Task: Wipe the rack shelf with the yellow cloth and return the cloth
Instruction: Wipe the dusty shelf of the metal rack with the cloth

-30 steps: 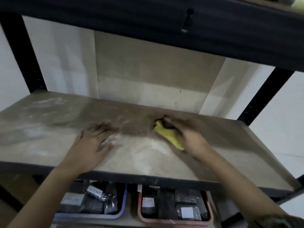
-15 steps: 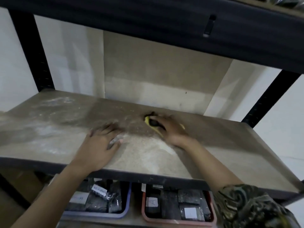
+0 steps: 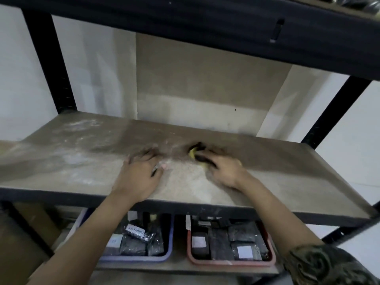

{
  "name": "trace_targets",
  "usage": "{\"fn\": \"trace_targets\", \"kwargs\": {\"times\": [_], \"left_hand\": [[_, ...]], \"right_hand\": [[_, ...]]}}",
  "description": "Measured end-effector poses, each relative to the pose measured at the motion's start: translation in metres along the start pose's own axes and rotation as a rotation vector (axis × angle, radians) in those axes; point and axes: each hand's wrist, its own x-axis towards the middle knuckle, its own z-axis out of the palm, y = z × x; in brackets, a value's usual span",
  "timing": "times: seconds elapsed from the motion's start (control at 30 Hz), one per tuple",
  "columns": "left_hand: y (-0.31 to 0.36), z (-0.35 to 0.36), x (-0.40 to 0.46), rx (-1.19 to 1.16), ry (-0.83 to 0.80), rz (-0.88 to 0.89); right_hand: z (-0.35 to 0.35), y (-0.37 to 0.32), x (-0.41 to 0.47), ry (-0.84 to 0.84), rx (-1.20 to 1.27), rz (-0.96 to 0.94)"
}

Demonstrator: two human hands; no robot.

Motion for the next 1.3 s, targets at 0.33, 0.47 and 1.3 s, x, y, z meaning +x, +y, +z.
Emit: {"fn": "trace_targets", "kwargs": {"times": [0.33,0.47,1.3], "left_hand": [[-0.003,0.001,0.002,0.008,-0.018,0.012],[-0.002,-0.001,0.002,0.018,-0.024,-0.003],[0.012,-0.019,-0.009,0.002,-0.089,-0.056]], "right_hand": [[-0.024,0.053,-0.033,0.235,0.022,0.434],[-0.007,0.018,-0.037,0.135,-0.072,0.344],[-0.005,-0.031,-0.095,0.285,0.156,-0.058]]}}
